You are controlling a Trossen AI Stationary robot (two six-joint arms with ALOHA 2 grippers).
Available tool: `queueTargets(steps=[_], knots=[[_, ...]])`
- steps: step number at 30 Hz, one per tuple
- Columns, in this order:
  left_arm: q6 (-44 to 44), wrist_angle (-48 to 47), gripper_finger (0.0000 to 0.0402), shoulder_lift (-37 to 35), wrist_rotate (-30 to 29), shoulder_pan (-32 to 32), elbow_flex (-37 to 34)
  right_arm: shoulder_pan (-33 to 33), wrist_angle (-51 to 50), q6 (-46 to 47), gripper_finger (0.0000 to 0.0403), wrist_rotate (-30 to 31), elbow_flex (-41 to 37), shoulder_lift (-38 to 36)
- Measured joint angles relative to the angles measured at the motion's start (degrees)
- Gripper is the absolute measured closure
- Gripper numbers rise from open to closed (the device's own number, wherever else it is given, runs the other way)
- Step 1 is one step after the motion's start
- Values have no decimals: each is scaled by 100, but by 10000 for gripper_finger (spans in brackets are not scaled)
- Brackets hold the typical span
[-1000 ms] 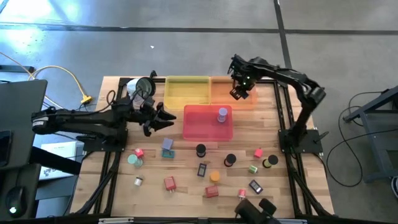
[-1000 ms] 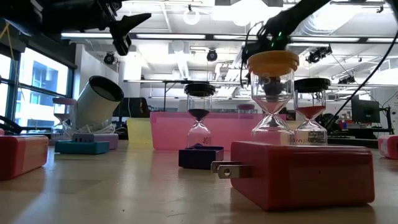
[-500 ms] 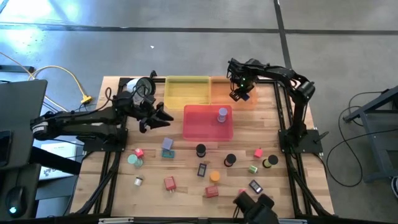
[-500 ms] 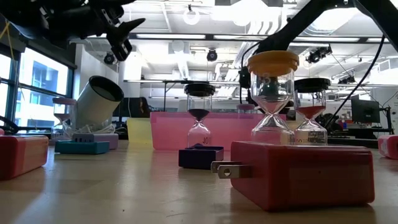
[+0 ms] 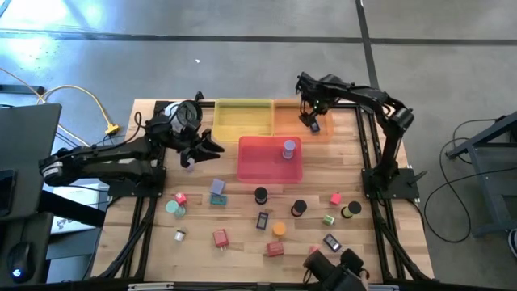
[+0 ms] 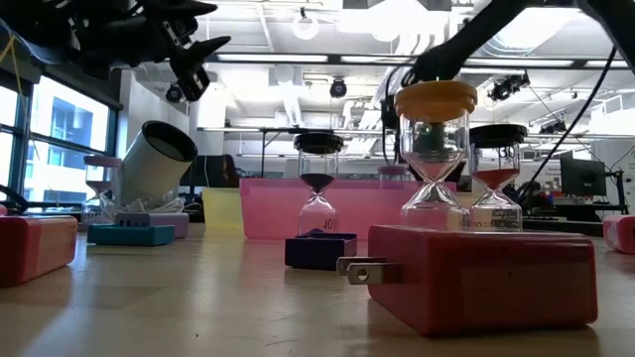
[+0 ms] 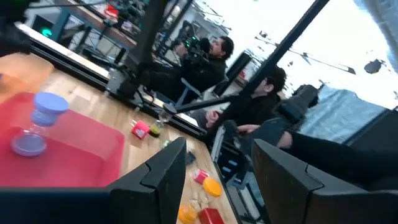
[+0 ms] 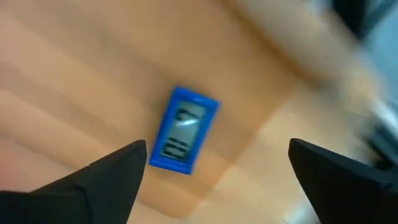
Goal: Pick & Place Office items
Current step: Put the blue charger adapter into the yellow bin
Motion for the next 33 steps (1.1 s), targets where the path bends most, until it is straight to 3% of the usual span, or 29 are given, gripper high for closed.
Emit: queueTargets(steps=[6, 11, 16, 19, 21, 25, 33], knots=[[-222, 317, 224, 0, -85, 193, 5, 272, -571, 599, 19, 300, 701, -856], [18, 157, 224, 0, 163, 344, 256, 759, -825, 1248, 19, 275, 823, -1925], [648, -1170, 224, 2, 342, 286, 1130, 1458, -1241, 2189, 18, 282, 823, -2874], [1410, -2502, 224, 2, 278, 179, 1912, 1894, -1320, 2723, 18, 300, 821, -3305], [2090, -3554, 224, 2, -15, 72, 2477, 2180, -1316, 2980, 18, 329, 821, -3523], [3243, -5391, 224, 11, -1310, -261, 3396, 2760, -1325, 3368, 18, 546, 821, -3790], [3476, -5724, 223, 39, -2209, -881, 3668, 3683, -1453, 3561, 18, 961, 817, -3848]])
